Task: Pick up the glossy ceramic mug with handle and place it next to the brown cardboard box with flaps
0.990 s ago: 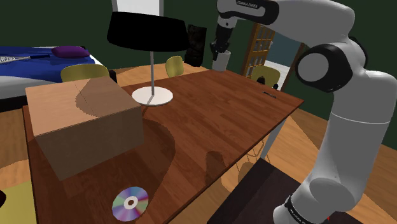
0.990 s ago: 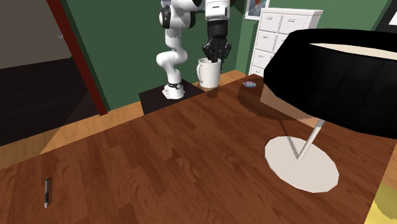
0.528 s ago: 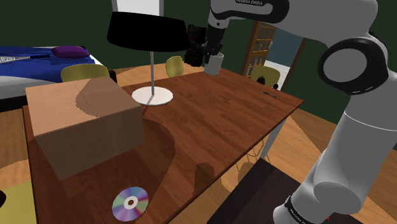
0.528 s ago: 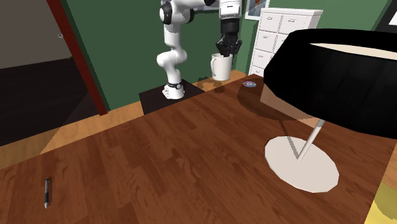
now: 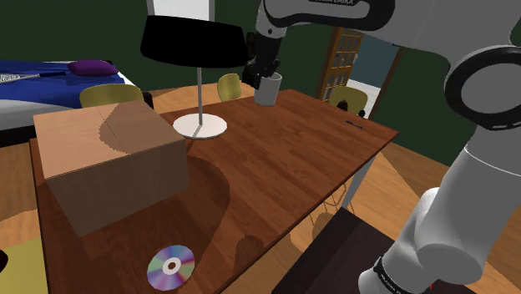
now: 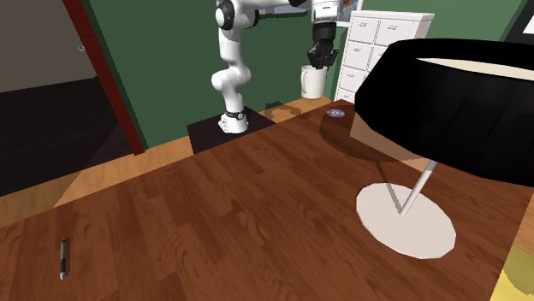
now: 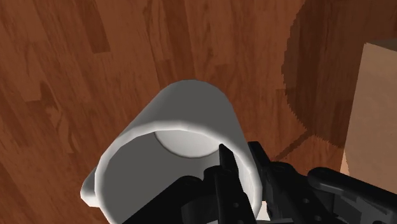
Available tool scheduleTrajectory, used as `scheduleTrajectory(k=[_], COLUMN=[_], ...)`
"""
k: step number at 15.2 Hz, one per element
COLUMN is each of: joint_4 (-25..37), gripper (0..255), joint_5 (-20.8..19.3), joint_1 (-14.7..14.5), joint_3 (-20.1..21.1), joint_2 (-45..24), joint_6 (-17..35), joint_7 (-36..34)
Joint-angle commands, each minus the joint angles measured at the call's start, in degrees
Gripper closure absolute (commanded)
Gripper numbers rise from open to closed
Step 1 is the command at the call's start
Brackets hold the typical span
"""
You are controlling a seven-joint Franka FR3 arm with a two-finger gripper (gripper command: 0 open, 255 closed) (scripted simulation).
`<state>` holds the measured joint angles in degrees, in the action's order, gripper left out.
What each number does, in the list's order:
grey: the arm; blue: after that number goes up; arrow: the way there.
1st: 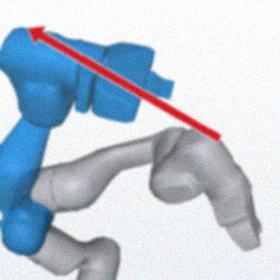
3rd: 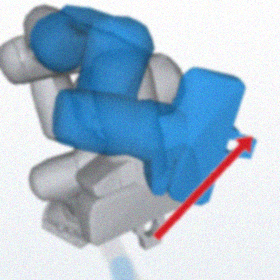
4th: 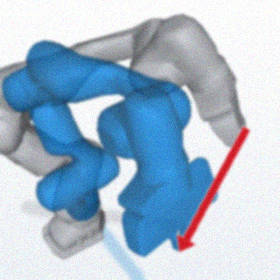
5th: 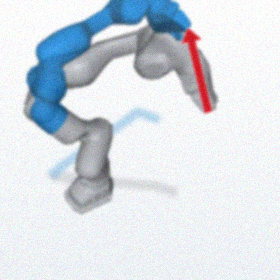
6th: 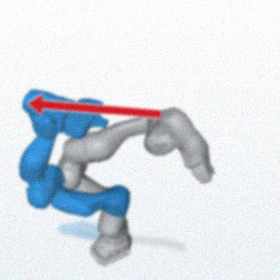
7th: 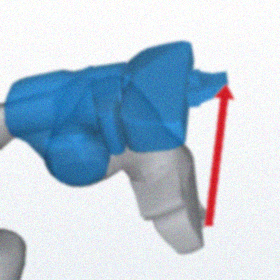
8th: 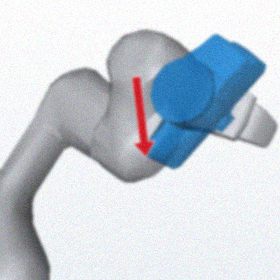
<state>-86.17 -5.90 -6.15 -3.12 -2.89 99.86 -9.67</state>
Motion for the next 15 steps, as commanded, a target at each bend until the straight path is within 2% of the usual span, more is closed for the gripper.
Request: scheduleTrajectory(k=[1,8,15], joint_4=[-1.06,-0.97,2.98], gripper=[255,255,255], joint_5=[-0.68,-2.46,-4.37], joint_1=[-1.59,-6.53,-11.66], joint_3=[1.38,5.98,10.48], joint_2=[0.9,1.07,-1.82], joint_6=[-0.16,-1.66,-4.25], joint_7=[-3.09,-12.62,-21.98])
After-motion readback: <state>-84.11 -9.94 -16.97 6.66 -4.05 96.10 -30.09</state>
